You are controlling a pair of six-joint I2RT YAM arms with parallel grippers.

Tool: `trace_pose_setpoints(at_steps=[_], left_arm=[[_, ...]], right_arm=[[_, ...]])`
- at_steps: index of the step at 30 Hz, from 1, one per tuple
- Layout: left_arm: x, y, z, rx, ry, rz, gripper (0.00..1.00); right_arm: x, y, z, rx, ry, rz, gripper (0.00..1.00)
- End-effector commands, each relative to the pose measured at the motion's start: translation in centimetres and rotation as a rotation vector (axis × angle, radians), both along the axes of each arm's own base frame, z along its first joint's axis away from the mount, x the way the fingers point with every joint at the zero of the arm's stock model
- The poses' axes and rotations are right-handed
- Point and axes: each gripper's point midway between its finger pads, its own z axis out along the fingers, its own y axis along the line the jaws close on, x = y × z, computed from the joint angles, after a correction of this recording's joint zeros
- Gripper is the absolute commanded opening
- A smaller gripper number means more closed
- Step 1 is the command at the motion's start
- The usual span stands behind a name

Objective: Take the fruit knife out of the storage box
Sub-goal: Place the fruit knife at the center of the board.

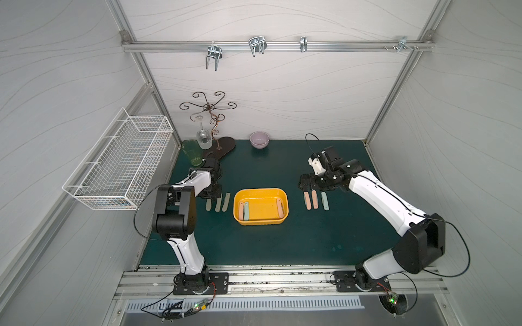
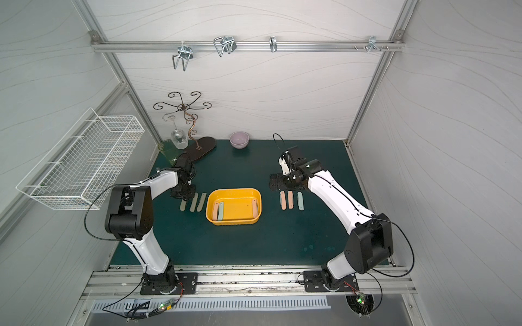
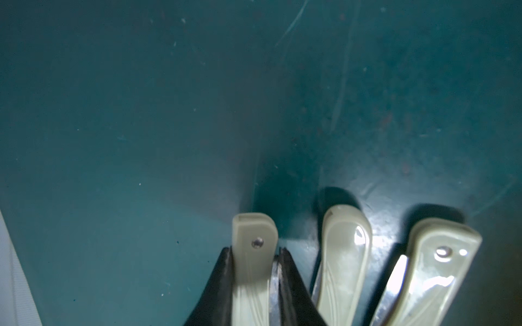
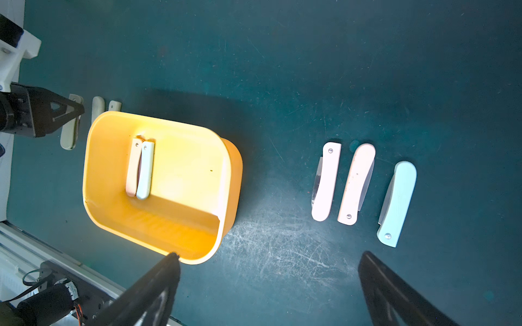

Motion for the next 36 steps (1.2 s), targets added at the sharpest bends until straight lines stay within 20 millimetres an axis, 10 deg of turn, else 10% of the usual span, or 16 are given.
trace_pose_setpoints(at_steps=[1, 26, 36], left_arm=[[1.4, 0.2, 0.0, 0.007, -0.031, -0.02, 0.04], [1.7, 0.5, 0.5, 0.019, -0.074, -0.009, 0.37], [2.5, 0.7, 10.7, -0.02, -0.381, 0.104, 0.42]], right_arm=[[-0.1, 0.5, -0.1, -0.003, 0.018, 0.006, 0.99], [-0.4, 1.9, -0.3, -0.019, 0.019, 0.031, 0.99], [-1.3, 4.4, -0.1, -0.029, 0.029, 0.102, 0.99]])
